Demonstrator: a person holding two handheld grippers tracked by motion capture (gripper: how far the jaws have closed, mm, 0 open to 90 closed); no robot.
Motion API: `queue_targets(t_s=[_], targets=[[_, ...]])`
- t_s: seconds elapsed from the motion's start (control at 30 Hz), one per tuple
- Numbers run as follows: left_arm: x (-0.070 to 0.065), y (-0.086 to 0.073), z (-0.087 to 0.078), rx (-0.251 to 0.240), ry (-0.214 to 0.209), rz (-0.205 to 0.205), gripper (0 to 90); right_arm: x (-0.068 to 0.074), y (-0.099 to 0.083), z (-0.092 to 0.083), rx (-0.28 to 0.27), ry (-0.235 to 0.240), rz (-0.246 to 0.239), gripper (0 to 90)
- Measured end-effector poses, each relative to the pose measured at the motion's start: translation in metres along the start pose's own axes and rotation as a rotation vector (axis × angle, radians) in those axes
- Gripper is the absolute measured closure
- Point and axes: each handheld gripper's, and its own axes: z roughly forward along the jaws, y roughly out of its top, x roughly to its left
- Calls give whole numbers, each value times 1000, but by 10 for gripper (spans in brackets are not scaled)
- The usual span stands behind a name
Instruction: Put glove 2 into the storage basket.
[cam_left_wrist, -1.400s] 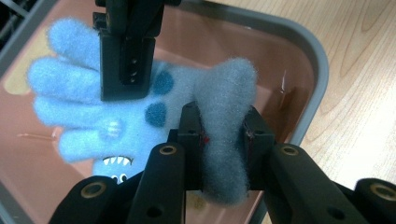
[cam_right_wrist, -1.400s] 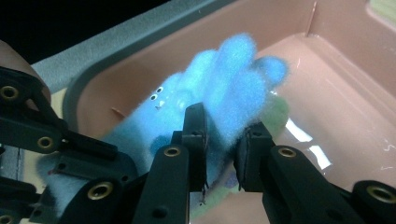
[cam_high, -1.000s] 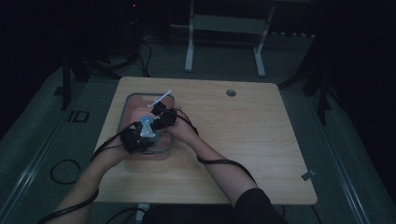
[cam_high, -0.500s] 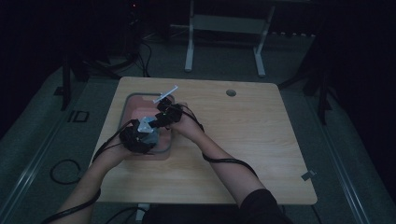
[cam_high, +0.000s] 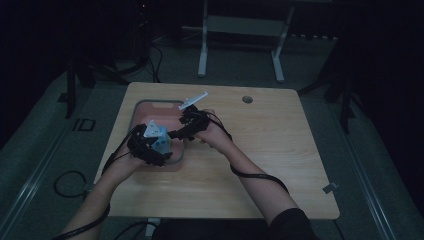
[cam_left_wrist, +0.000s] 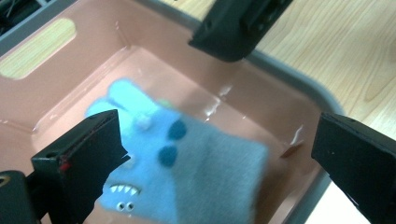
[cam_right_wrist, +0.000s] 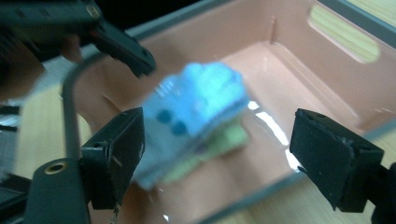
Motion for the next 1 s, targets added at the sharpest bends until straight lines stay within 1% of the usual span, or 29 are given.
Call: queue_targets(t_s=[0.13, 0.17, 0.27, 0.3, 0.4, 0.47, 0.57, 0.7, 0.73, 0.77, 0.8, 0.87, 0.9, 0.93, 1.0], targets=[[-6, 4, 1, -21, -13, 4, 17, -2, -8, -6, 3, 3, -5, 176], [-8, 4, 2, -25, -13, 8, 17, -2, -10, -8, 3, 1, -10, 176], [-15, 7, 3, -47, -10, 32, 18, -4, -15, -13, 3, 4, -5, 177], [-17, 9, 4, -56, -17, 29, 18, -5, -17, -14, 2, -2, -6, 177], [-24, 12, 5, -79, -25, 30, 18, -9, -22, -21, -13, -2, 12, 178], [-29, 14, 6, -94, -37, 27, 18, -10, -26, -24, -22, -2, 11, 178], [-38, 18, 10, -105, -59, 38, 18, -11, -33, -30, -23, -23, 20, 172], [-45, 21, 14, -115, -81, 45, 18, -13, -41, -36, -15, -37, 14, 172], [-46, 21, 15, -120, -81, 44, 18, -13, -43, -37, -14, -38, 11, 172], [-48, 21, 15, -135, -75, 48, 18, -14, -45, -38, -13, -39, 13, 171], [-49, 21, 16, -155, -67, 56, 18, -14, -48, -39, -11, -50, 12, 171], [-50, 21, 16, -172, -72, 45, 18, -16, -53, -42, -15, -62, 14, 167], [-51, 21, 17, -181, -90, 38, 18, -16, -55, -42, -18, -69, 15, 167], [-52, 22, 18, -183, -96, 35, 18, -17, -59, -43, -18, -81, 18, 175], [-55, 23, 20, -182, -103, 42, 18, -19, -65, -43, -15, -84, 20, 177]])
